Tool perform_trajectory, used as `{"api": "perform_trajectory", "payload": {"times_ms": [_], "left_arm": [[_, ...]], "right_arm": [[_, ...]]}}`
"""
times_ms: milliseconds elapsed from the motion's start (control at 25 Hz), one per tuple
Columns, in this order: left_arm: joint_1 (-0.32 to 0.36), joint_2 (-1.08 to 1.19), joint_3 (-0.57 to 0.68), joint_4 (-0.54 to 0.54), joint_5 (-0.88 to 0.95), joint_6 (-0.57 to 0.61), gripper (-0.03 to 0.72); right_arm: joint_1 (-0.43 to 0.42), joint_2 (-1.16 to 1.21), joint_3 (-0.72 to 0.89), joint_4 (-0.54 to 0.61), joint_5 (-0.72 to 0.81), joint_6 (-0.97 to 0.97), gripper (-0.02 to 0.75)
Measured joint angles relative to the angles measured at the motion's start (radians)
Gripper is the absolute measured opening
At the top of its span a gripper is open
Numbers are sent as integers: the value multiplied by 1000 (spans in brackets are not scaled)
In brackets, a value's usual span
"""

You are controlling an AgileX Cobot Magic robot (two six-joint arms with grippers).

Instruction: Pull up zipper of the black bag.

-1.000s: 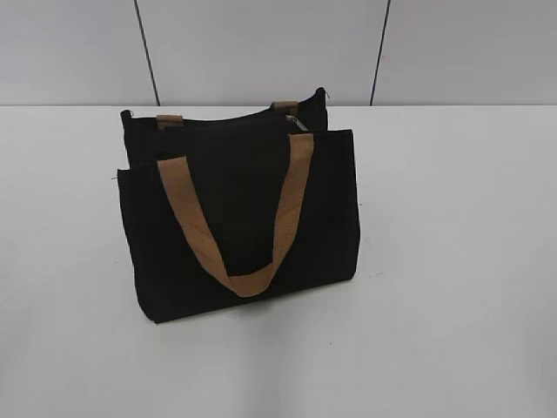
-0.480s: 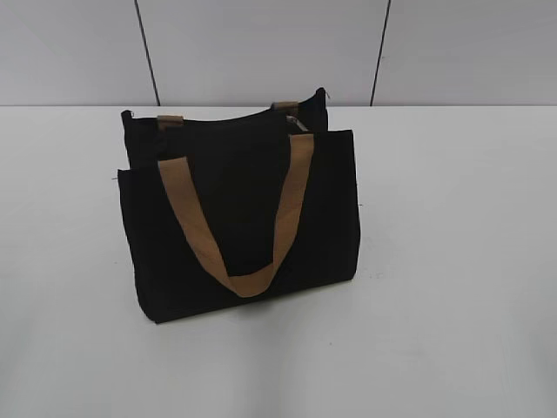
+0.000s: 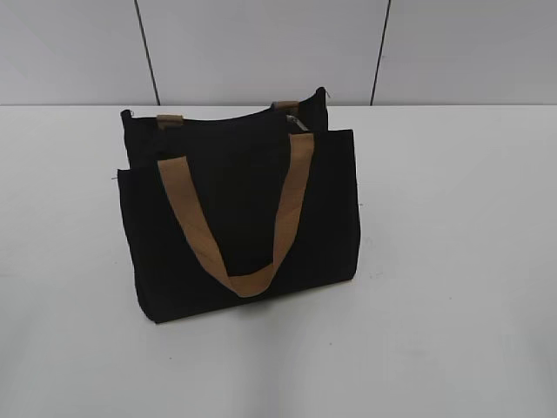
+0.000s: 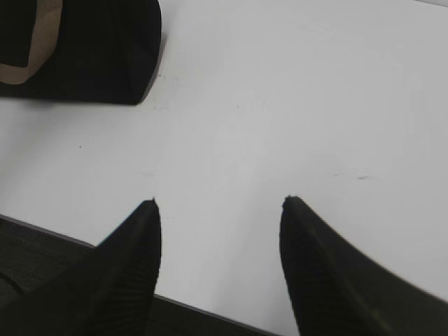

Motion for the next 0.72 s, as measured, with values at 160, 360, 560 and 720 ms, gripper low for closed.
{"api": "perform_trajectory", "payload": {"times_ms": [160,360,560,720], "left_arm": [[23,0,0,0,0,0,311],[129,0,0,0,0,0,291],[266,0,0,0,0,0,267],[350,-4,0,0,-1,0,254]], "right_arm": [[0,0,0,1,0,0,424],[-45,0,0,1,0,0,424],[-152,0,0,1,0,0,424],[-243,0,0,1,0,0,424]]}}
